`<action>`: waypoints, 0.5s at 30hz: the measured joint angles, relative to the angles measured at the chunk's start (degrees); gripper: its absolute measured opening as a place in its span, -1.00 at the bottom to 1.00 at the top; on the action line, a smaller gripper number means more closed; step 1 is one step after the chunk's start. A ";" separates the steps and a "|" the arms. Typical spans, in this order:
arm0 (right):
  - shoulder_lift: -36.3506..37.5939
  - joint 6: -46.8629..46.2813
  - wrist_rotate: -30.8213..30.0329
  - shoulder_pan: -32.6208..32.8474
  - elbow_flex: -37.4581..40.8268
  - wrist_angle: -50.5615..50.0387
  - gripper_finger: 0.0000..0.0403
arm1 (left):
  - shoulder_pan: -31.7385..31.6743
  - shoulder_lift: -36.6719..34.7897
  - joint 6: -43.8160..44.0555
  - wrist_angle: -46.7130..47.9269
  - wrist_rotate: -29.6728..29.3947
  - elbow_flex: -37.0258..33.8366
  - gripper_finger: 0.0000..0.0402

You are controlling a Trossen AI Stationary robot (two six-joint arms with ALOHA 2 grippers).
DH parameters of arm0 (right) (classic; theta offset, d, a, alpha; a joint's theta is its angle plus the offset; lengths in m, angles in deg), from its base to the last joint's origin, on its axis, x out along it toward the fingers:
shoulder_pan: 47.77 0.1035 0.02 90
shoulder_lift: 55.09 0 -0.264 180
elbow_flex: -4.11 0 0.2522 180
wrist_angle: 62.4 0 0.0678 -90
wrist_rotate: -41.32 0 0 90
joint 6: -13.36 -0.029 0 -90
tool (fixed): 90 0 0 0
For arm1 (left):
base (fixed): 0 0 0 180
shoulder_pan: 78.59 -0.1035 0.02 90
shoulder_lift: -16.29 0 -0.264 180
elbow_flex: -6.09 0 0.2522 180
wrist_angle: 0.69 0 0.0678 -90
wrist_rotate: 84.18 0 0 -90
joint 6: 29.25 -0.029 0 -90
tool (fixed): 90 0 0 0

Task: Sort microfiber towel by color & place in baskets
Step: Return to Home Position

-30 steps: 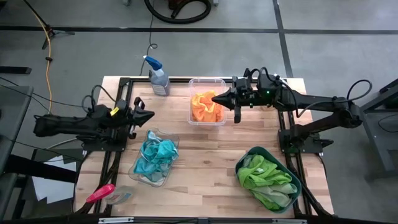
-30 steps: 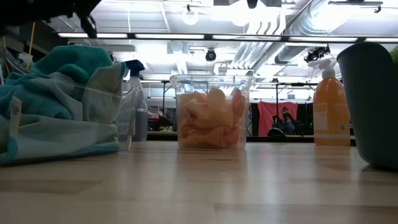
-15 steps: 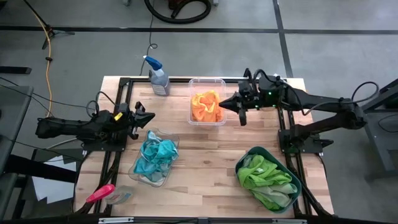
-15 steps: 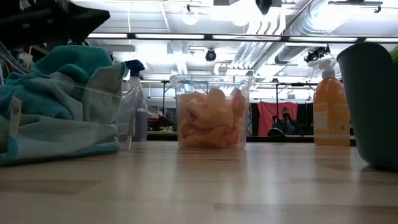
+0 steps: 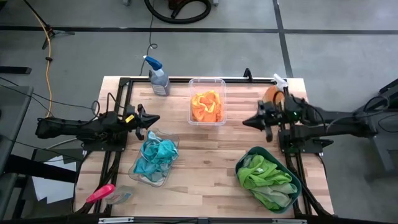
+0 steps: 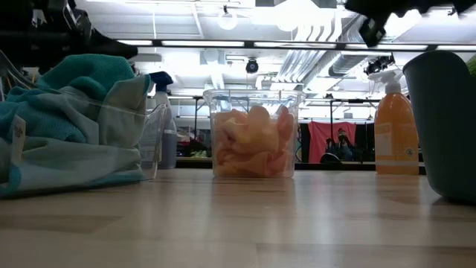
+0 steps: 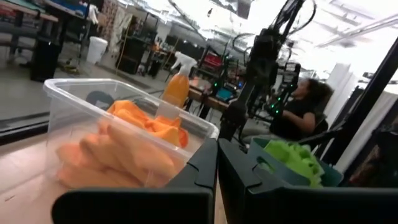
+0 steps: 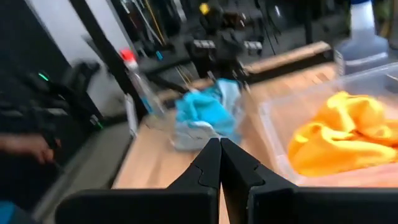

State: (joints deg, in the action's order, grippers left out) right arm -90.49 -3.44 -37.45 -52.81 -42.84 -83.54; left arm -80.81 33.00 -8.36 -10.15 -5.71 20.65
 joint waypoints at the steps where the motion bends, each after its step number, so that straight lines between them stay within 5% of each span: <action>1: 2.67 -1.07 0.02 0.54 4.14 4.25 -1.00 | 0.00 0.00 0.00 0.22 0.00 0.00 -1.00; 10: 16.04 -3.86 -0.91 1.79 29.08 36.18 -1.00 | 0.00 0.00 0.00 1.28 0.00 0.00 -1.00; 15: 17.88 0.07 -0.48 1.83 32.53 39.04 -1.00 | 0.00 0.00 -0.02 1.18 0.00 0.00 -1.00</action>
State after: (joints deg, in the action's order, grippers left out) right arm -72.61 -3.38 -37.93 -50.98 -10.31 -44.50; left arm -80.81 33.00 -8.39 -8.97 -5.71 20.65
